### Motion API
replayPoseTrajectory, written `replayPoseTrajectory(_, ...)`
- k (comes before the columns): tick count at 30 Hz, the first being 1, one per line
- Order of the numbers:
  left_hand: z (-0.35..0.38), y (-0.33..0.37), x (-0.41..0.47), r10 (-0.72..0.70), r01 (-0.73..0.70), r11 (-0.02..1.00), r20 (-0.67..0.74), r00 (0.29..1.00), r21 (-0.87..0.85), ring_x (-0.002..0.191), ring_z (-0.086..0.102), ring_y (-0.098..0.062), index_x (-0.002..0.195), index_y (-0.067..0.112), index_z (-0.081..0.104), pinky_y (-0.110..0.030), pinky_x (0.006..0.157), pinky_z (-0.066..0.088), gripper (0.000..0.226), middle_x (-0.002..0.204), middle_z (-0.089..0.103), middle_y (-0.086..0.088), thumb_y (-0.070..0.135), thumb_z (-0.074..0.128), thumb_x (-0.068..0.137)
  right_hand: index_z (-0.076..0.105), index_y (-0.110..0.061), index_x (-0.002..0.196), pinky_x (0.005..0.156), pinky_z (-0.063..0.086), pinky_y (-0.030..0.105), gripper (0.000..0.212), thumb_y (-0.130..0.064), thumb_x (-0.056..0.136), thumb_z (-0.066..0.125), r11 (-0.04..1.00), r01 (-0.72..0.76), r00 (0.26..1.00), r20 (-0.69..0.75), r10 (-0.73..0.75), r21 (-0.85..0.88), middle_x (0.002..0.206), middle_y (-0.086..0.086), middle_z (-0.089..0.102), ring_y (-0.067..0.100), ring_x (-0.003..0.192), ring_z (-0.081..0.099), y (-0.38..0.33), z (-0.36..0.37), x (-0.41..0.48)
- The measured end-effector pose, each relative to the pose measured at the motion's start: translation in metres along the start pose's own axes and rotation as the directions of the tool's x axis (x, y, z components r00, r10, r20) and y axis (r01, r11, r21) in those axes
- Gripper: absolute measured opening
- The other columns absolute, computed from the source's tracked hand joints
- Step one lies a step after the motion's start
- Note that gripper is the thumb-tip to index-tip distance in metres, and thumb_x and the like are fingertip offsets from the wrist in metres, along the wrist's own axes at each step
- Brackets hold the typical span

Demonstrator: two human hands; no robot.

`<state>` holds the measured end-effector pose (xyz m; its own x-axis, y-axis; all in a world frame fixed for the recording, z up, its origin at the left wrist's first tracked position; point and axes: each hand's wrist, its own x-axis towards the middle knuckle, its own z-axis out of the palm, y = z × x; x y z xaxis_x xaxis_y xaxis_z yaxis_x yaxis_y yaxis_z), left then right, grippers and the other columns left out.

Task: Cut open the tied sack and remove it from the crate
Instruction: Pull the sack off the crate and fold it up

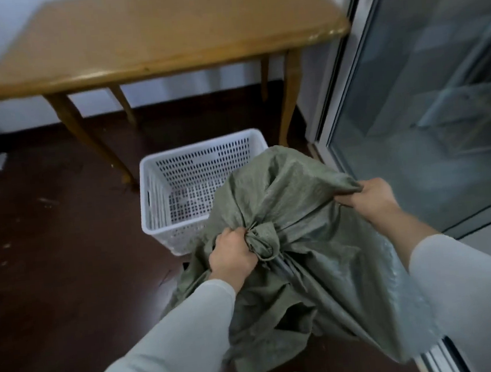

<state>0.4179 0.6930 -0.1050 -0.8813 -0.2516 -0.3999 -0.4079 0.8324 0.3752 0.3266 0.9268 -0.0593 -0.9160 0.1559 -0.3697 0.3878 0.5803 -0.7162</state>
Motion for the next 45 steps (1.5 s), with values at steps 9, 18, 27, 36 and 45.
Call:
replayPoseTrajectory(9,-0.079,0.082,-0.007,0.115,-0.131,0.989,-0.195,0.974,-0.072,0.12,0.046,-0.028,0.115,0.021,0.053,-0.043,0.09,0.047,0.032,0.121,0.049,-0.005,0.03,0.058,0.085,0.072,-0.013,0.085,0.082,0.055,0.046,0.009,-0.02,0.079,0.071,0.989,0.136,0.966,-0.23,-0.12,0.056,0.08,0.01,0.068,0.032,0.083,0.066,-0.091,-0.092,-0.012)
replayPoseTrajectory(18,-0.141,0.082,0.084,0.164,-0.195,0.978,-0.3,0.94,-0.074,0.124,0.039,-0.027,0.125,0.021,0.047,-0.043,0.088,0.046,0.04,0.125,0.045,-0.004,0.026,0.057,0.087,0.072,-0.01,0.091,0.087,0.052,0.047,0.015,-0.02,0.081,0.068,0.972,0.23,0.919,-0.34,-0.2,0.05,0.094,0.018,0.071,0.034,0.092,0.065,-0.183,-0.073,0.048)
replayPoseTrajectory(27,-0.219,0.068,0.244,0.177,-0.199,0.979,-0.323,0.93,-0.036,0.128,0.035,-0.026,0.126,0.02,0.046,-0.044,0.084,0.048,0.043,0.126,0.042,-0.005,0.018,0.059,0.085,0.071,-0.011,0.107,0.088,0.051,0.041,0.026,-0.02,0.082,0.069,0.953,0.287,0.888,-0.399,-0.229,0.092,0.092,0.009,0.069,0.027,0.095,0.064,-0.287,-0.017,0.154)
replayPoseTrajectory(36,-0.178,-0.006,0.357,0.219,-0.198,0.971,-0.165,0.962,0.134,0.128,0.035,-0.028,0.128,0.017,0.045,-0.042,0.087,0.048,0.038,0.13,0.04,-0.008,0.017,0.052,0.09,0.071,-0.024,0.082,0.083,0.055,0.043,0.005,-0.02,0.079,0.07,0.988,0.037,0.968,-0.249,0.003,0.152,0.082,0.005,0.068,0.029,0.086,0.067,-0.24,0.096,0.228)
replayPoseTrajectory(45,-0.126,-0.053,0.416,0.228,-0.216,0.956,-0.043,0.973,0.197,0.13,0.024,-0.034,0.128,0.011,0.038,-0.041,0.1,0.041,0.054,0.134,0.028,-0.015,0.025,0.062,0.081,0.066,-0.009,0.11,0.107,0.036,0.041,0.04,-0.032,0.078,0.072,0.938,0.109,0.981,-0.116,-0.155,-0.33,0.14,0.006,0.043,0.031,0.128,0.038,-0.192,0.187,0.269)
